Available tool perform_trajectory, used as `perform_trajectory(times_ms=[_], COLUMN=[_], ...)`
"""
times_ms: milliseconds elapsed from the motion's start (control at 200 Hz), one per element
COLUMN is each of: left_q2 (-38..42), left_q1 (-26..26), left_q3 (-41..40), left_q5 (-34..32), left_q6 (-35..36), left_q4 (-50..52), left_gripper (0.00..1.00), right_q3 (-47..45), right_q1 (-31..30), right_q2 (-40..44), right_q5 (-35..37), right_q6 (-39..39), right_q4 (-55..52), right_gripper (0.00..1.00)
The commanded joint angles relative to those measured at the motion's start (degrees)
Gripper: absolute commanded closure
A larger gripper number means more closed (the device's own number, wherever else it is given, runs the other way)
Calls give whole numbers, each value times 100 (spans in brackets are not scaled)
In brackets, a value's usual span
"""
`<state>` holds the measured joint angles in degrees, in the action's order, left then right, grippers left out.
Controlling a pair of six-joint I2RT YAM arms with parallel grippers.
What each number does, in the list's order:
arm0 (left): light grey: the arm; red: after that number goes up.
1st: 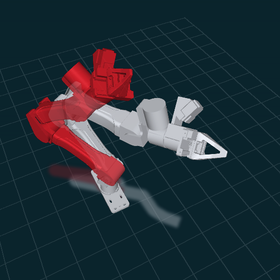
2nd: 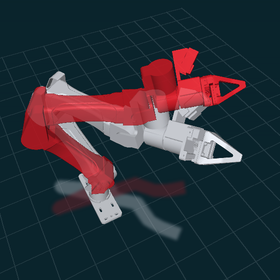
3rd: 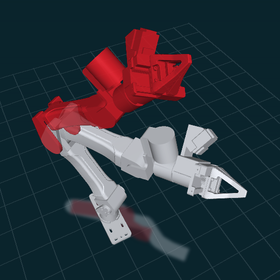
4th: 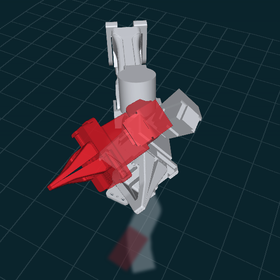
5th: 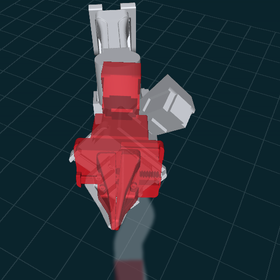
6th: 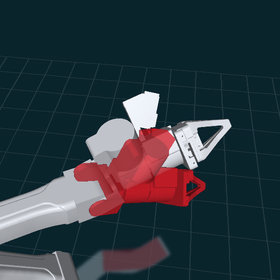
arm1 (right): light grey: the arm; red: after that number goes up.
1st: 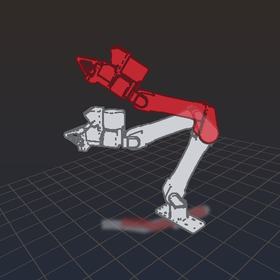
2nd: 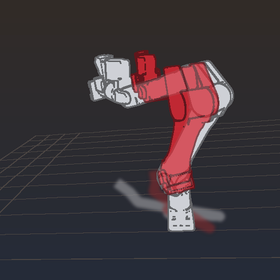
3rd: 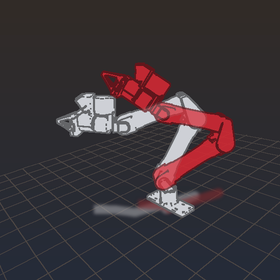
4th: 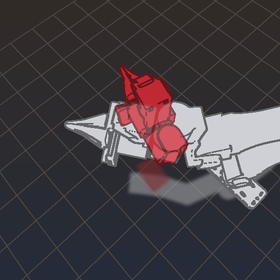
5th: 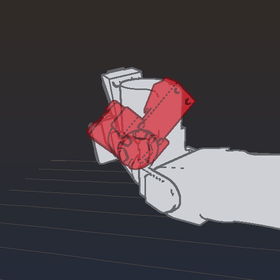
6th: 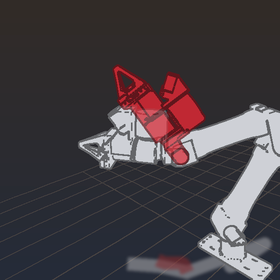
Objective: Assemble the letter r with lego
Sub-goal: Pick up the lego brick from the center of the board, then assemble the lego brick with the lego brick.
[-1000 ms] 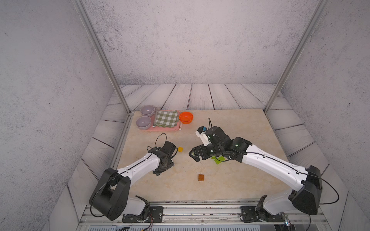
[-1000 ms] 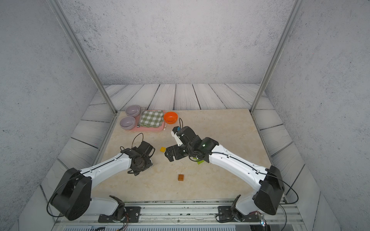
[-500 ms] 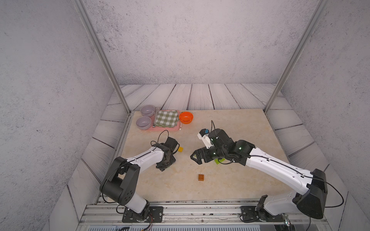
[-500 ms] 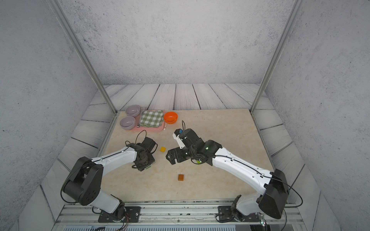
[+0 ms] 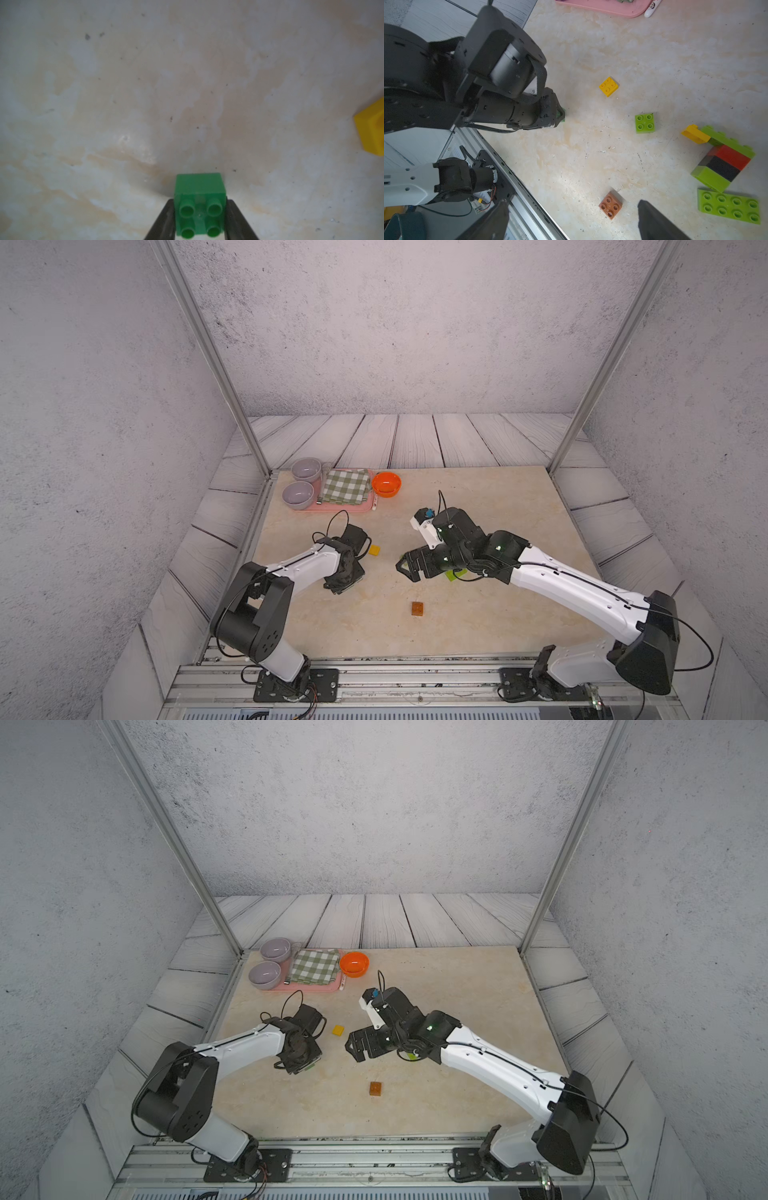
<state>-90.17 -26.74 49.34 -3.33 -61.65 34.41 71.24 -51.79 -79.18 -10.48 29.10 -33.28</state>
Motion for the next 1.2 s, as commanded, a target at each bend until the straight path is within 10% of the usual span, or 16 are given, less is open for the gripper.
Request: perform_trajectory(times_ms=[0, 290, 475, 881, 1191], left_q2=[-13, 819, 1397, 584, -320], left_q1=[37, -39, -709, -2945, -3462], left_q3=[-65, 128, 516, 1186, 1733], left_q5=[-40, 142, 459, 415, 160], left_q6=[57, 1094, 2021, 490, -6], left_q4=[104, 539, 1259, 1277, 1059], left_gripper=[65, 100, 100, 100, 100], right_q3=[92, -292, -1059, -2559, -3136], right_q1=[18, 229, 1221, 2364, 2753], right_q2=[166, 798, 1474, 2498, 2778], right_q5=[48, 573, -204, -851, -1790], right_q6=[-5, 87, 351, 819, 445], right_q4=[-114, -456, -984, -953, -248], right_gripper=[0, 1, 0, 1, 9])
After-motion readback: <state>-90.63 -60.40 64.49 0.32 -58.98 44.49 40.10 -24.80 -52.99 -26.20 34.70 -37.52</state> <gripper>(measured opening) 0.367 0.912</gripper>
